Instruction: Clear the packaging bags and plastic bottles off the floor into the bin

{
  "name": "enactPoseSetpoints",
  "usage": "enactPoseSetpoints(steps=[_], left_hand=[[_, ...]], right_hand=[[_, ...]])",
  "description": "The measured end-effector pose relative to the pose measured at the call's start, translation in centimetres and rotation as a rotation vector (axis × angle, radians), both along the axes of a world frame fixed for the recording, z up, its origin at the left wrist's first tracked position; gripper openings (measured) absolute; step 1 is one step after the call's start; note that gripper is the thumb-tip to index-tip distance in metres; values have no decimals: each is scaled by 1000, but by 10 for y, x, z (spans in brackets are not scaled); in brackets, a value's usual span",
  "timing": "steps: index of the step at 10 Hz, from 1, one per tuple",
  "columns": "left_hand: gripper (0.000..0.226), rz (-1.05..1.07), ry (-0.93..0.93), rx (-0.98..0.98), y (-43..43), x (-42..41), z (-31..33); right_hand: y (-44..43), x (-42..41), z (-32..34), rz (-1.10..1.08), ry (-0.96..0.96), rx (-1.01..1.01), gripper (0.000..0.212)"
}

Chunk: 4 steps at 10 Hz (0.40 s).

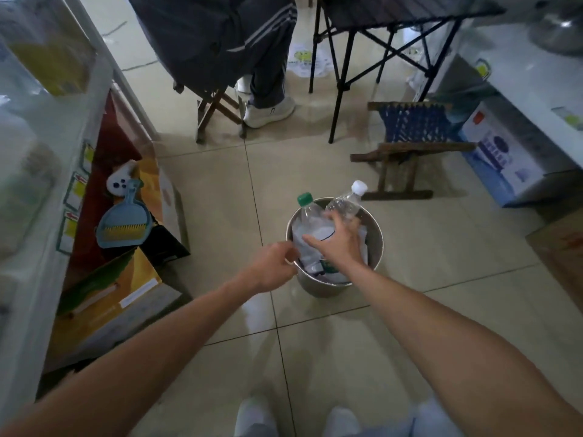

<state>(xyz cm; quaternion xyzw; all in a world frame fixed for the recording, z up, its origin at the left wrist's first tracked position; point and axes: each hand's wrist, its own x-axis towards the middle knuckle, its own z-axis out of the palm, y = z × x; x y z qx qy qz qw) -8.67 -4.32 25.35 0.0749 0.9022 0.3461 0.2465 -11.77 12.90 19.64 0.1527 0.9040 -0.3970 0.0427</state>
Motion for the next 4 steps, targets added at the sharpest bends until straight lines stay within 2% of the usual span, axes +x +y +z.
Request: enactPoseSetpoints(steps=[1, 2, 3, 4], left_hand=[[30, -66, 7, -66, 0, 4, -20], [33, -47, -12, -83, -7, 1, -27], [31, 35, -26, -66, -13, -7, -30], [28, 77, -29, -73, -14, -9, -25]], right_hand=[[7, -6, -23, -9, -112, -68, 63], [10, -13, -26, -8, -228, -120, 61], [10, -19, -28, 30, -310, -30, 87], [2, -22, -12, -16, -393, 50, 127]])
